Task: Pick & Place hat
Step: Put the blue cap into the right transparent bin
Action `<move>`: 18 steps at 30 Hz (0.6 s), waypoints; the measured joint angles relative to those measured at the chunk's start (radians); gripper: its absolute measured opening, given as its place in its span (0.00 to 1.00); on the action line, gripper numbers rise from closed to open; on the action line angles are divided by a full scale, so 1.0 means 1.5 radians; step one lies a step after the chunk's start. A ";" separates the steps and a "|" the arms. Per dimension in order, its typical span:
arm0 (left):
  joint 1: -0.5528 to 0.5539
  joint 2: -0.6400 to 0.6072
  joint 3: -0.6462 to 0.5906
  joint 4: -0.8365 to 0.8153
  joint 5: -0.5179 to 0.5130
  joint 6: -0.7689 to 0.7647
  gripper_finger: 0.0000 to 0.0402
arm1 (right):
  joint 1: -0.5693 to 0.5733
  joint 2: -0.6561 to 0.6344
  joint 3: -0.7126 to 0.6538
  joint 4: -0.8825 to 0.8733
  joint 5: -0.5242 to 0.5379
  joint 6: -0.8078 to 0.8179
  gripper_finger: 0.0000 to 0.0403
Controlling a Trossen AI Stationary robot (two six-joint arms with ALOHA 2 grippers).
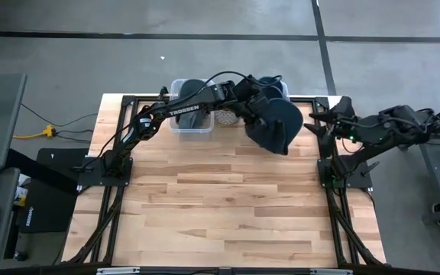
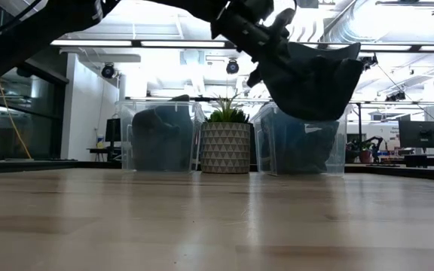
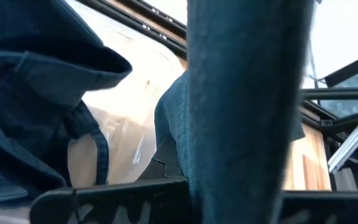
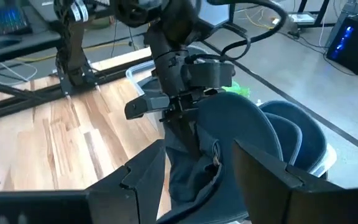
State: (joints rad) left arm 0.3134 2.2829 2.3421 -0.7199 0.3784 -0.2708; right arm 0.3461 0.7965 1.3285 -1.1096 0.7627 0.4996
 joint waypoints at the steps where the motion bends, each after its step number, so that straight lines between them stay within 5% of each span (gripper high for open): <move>1: 0.000 0.000 0.000 0.004 -0.003 -0.003 0.00 | 0.000 -0.004 0.000 0.000 0.005 -0.001 0.44; 18: 0.000 -0.004 0.000 0.109 -0.068 -0.053 0.00 | 0.000 -0.034 0.000 0.000 0.026 0.012 0.44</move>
State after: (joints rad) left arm 0.3134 2.2765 2.3421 -0.5570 0.2761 -0.3502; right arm 0.3462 0.7448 1.3285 -1.1103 0.8016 0.5174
